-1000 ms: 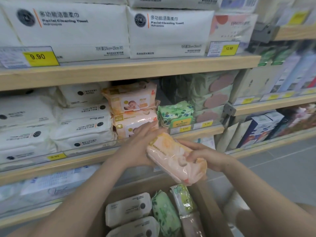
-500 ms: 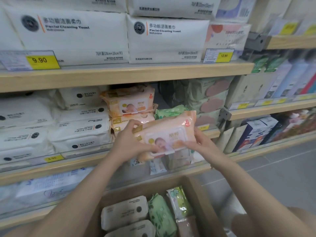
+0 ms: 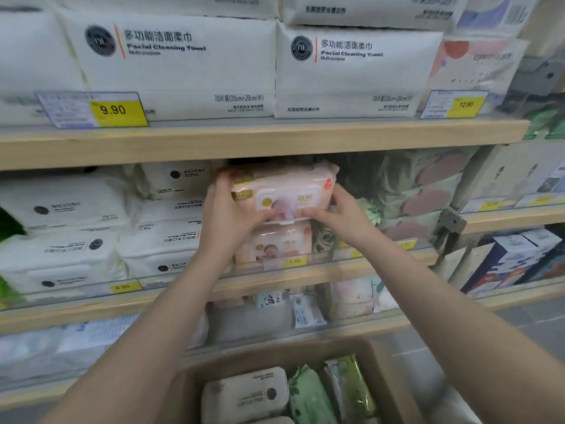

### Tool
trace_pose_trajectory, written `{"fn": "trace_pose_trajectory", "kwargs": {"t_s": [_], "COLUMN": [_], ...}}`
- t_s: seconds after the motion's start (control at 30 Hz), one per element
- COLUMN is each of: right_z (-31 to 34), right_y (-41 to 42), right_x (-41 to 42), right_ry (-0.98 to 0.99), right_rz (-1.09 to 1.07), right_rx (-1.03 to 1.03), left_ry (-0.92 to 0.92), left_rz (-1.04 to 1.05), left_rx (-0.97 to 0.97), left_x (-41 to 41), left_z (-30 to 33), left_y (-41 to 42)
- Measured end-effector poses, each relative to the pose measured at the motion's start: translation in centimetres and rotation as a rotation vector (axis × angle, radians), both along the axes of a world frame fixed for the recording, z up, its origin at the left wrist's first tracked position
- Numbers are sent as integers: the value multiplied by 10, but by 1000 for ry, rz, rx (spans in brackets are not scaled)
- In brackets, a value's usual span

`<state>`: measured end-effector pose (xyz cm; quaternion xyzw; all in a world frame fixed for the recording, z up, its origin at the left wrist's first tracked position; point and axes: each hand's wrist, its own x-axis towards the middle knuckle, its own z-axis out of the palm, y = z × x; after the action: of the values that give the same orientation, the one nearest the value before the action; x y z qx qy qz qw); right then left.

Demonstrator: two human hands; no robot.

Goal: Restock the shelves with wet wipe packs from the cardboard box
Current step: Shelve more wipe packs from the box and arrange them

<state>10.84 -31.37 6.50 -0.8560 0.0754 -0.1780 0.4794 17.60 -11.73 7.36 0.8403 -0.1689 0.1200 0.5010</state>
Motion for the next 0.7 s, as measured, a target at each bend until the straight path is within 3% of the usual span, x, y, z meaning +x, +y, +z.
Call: {"fn": "trace_pose_trajectory", "kwargs": {"t_s": [0.27,0.7], "right_z": [-18,-15], "right_y": [-10,-2], "right_x": [28,11], "right_ry": [130,90], "right_rz": [48,3], "right_rx": [-97,-81], "left_ry": [15,-40], "left_rz": [46,-12], "left_rx": [117,25], "left_x": [17,9], "left_z": [-35,-38], "left_y": [-6,5]}}
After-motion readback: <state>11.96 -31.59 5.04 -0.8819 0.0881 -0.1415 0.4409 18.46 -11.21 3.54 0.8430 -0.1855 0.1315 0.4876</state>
